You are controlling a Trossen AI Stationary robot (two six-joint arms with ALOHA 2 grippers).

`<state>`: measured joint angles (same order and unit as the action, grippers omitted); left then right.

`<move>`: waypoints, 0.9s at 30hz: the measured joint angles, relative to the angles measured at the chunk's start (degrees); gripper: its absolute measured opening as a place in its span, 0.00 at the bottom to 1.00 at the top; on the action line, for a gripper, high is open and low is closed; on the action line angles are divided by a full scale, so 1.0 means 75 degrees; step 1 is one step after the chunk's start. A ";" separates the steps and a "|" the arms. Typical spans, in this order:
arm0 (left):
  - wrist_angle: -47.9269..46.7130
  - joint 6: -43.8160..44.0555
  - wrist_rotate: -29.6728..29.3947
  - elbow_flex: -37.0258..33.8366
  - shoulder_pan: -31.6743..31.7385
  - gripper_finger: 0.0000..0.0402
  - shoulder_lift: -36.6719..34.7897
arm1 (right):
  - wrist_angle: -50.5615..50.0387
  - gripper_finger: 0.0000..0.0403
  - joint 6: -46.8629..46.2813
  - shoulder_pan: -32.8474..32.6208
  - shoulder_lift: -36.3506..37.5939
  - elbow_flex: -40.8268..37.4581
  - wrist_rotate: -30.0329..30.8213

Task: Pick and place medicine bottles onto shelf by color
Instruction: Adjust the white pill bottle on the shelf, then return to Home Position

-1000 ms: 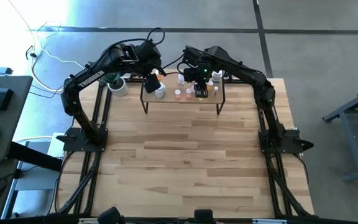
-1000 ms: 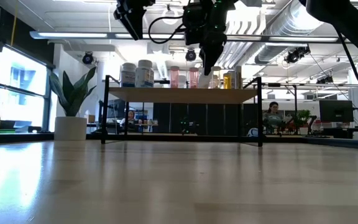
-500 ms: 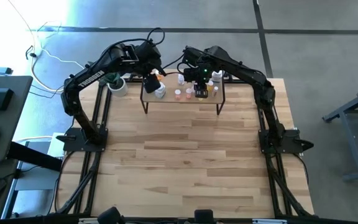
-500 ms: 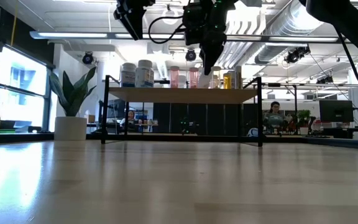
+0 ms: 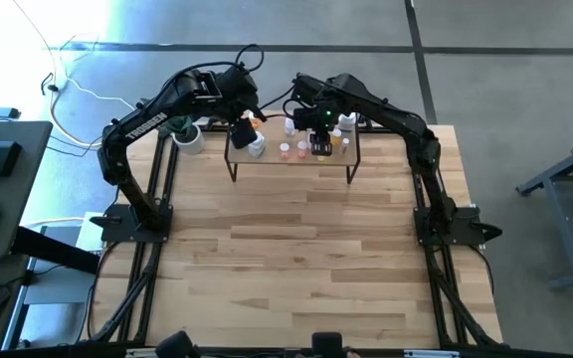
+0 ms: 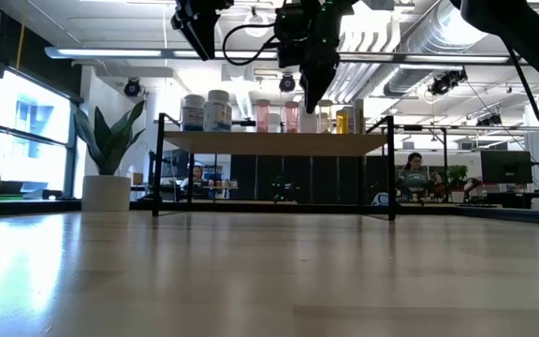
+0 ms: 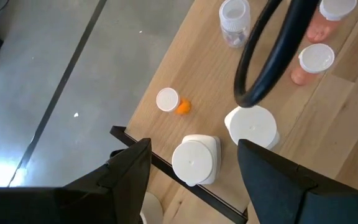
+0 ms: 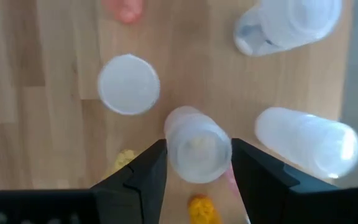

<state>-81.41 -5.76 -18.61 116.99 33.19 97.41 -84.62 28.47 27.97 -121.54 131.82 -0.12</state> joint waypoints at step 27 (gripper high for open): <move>0.2880 0.1048 0.1480 -0.3187 -0.0889 0.57 -0.2542 | -0.0118 0.42 -0.0558 0.0000 0.0169 0.0416 -0.0668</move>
<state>-59.81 2.10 -7.51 93.09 26.52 78.34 -85.50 24.29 27.97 -120.27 134.94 -5.12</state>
